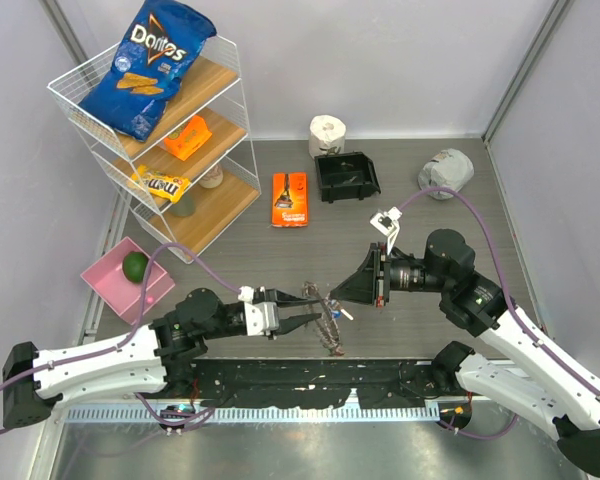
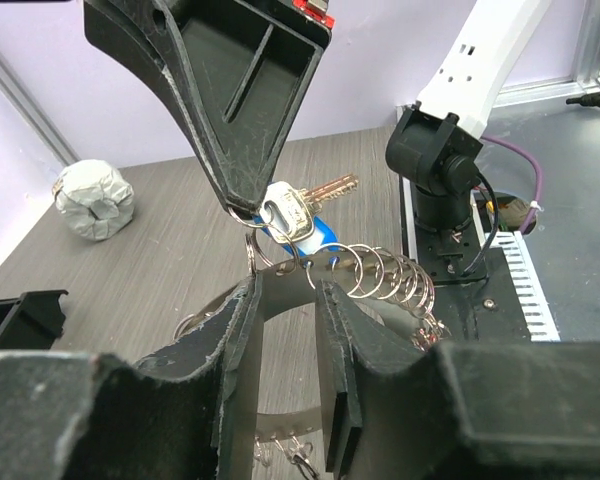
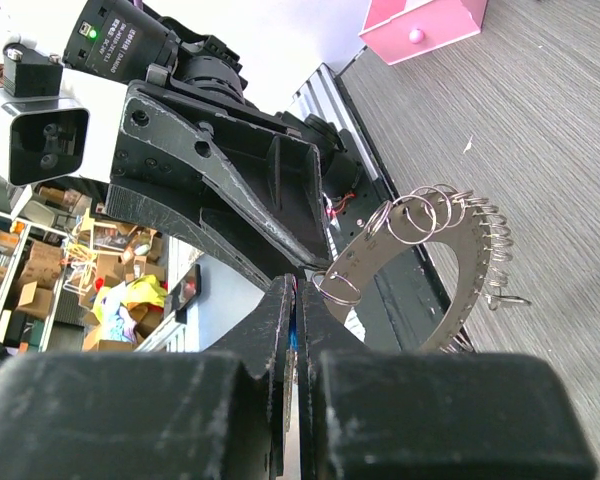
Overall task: Remove the keys from the keyring
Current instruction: Remove the key from the keyring.
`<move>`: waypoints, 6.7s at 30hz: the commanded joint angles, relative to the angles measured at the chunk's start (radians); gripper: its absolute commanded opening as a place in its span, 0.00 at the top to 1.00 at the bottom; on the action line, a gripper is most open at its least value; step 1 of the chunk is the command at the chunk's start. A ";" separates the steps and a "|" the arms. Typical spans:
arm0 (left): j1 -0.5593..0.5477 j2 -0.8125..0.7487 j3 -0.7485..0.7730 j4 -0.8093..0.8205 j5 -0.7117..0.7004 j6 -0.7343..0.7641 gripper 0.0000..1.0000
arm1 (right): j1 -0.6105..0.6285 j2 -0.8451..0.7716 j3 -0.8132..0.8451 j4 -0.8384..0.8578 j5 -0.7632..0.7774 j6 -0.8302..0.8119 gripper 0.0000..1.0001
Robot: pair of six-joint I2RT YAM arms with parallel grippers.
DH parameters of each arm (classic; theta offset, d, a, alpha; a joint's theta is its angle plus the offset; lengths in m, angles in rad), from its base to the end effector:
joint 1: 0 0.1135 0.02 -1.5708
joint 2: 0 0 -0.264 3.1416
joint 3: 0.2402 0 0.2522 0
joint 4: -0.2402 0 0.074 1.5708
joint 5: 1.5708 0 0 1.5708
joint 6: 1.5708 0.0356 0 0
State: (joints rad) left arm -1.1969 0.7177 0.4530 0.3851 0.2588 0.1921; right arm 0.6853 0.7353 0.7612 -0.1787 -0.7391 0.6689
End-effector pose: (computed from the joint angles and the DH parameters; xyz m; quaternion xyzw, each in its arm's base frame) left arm 0.0576 -0.1717 0.2940 0.4952 0.4436 -0.4324 0.6092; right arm 0.1139 0.1241 0.3416 -0.2410 0.7058 0.5941 0.3014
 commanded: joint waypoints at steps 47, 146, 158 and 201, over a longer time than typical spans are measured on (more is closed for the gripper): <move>0.005 0.123 0.386 -0.486 -0.039 -0.178 1.00 | 0.158 0.012 0.096 -0.096 0.121 -0.236 0.95; 0.051 -0.067 0.027 -0.002 0.036 -0.151 0.73 | 0.203 -0.019 0.159 -0.087 0.334 -0.127 0.95; 0.048 -0.101 0.064 -0.078 -0.040 -0.161 0.67 | 0.203 -0.024 0.176 -0.093 0.429 -0.123 0.95; 0.042 0.104 0.065 0.195 -0.066 -0.246 0.68 | 0.203 -0.002 0.168 -0.071 0.419 -0.107 0.95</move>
State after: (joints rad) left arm -1.1507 0.8082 0.4870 0.4919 0.2165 -0.0387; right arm 0.8864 0.7422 0.8959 -0.3309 -0.3157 0.5373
